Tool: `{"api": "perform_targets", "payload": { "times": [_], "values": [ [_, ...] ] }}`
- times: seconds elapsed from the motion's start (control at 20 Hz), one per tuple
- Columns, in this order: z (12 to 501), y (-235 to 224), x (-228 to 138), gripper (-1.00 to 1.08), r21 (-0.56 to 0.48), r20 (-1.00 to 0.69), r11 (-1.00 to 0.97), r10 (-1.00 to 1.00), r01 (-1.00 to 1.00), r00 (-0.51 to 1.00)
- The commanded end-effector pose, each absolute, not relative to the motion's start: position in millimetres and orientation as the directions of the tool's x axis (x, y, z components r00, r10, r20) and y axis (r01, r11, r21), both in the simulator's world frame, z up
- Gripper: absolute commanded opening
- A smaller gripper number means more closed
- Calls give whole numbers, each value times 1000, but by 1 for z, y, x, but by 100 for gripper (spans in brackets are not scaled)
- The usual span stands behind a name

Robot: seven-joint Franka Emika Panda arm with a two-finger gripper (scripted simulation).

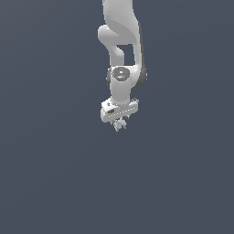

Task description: Pick up the object and move it to a goal position.

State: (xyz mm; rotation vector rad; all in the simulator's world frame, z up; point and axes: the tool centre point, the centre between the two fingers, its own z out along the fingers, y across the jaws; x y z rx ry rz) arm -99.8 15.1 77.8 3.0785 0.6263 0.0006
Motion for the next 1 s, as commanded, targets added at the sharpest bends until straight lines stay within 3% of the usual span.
{"api": "perform_targets", "payload": {
  "times": [0.0,0.5,0.55,0.95],
  "values": [
    [67,15,-101,100,0,0,-920,392,392,920],
    [40,15,-101,100,0,0,-919,393,393,919],
    [40,15,-101,-100,0,0,-919,393,393,919],
    [40,15,-101,-100,0,0,-919,393,393,919]
  ]
}}
